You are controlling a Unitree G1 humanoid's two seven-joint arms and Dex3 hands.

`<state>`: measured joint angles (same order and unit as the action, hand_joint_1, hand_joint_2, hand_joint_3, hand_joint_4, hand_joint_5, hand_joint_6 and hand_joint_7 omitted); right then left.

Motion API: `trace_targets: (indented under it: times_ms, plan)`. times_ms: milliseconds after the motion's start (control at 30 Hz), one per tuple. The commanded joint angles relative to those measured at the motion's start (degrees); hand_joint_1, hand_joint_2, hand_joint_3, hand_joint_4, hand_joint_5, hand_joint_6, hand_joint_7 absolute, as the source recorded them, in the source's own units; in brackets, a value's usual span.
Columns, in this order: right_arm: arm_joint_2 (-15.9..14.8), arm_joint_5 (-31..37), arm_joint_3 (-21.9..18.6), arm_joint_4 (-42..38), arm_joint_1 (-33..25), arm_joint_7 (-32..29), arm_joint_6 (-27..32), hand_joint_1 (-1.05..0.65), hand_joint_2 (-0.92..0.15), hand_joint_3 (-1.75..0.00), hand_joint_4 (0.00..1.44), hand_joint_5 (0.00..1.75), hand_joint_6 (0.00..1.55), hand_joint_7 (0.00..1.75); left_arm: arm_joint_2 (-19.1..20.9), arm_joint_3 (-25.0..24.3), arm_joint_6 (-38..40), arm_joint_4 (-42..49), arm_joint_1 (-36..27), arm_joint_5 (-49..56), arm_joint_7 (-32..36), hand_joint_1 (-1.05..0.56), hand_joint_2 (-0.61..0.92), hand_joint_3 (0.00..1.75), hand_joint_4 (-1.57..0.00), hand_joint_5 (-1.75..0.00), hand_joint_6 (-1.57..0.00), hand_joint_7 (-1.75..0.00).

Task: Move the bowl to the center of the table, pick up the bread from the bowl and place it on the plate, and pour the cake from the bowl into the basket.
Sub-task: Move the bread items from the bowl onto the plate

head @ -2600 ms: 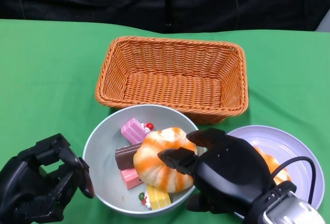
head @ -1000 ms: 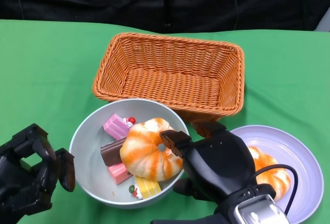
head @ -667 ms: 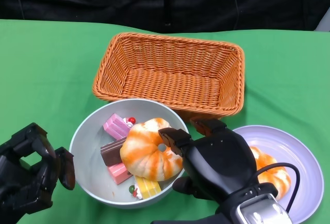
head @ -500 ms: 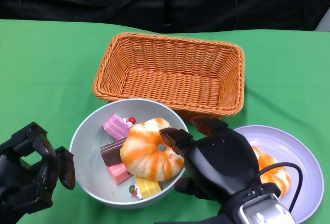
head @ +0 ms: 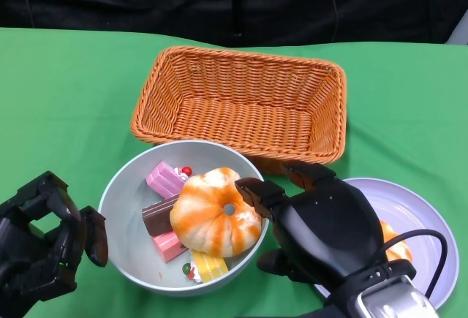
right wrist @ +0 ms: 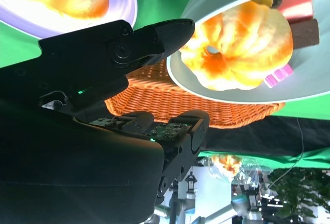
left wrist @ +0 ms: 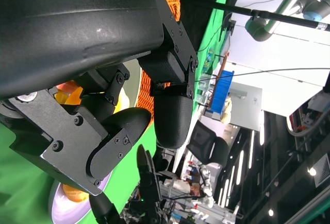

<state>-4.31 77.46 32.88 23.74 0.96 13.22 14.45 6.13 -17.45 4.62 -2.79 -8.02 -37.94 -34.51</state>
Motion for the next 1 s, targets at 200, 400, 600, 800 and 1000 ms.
trace_targets:
  times_ms: [200,400,600,800,1000]
  plan:
    - [2.31,2.26,1.15,0.39,1.83,1.08,0.16,-0.71,-0.91,-0.01,0.44,0.02,0.47,0.00,0.23,0.01,-0.02,0.02,-0.12,0.02,0.25,-0.08,0.35,1.45,-0.94,-1.75,-0.85,-1.46]
    - [3.13,3.72,2.05,-2.30,3.47,0.60,0.02,-0.72,-0.92,-0.02,0.45,0.02,0.47,0.00,-0.27,-0.06,-0.12,-0.11,-0.19,-0.02,0.63,-0.09,0.32,1.49,-0.94,-1.75,-0.85,-1.47]
    - [5.42,3.73,3.00,-5.95,4.94,0.79,1.36,-0.71,-0.91,-0.02,0.44,0.01,0.47,0.00,-1.22,-0.25,-0.87,-0.69,-0.45,0.38,1.58,-0.08,0.33,1.49,-0.94,-1.75,-0.85,-1.49]
    - [7.16,3.38,4.13,-10.35,6.87,1.04,2.51,-0.70,-0.90,0.00,0.42,0.00,0.46,0.00,-2.02,-0.69,-1.36,-0.33,-0.17,0.01,1.95,-0.09,0.34,1.50,-0.94,-1.75,-0.84,-1.49]
    - [7.99,3.86,5.84,-15.57,8.73,-0.85,4.10,-0.71,-0.90,0.00,0.44,0.01,0.47,0.01,-2.31,-0.97,-2.42,0.37,0.20,0.20,2.10,-0.09,0.35,1.47,-0.93,-1.75,-0.83,-1.48]
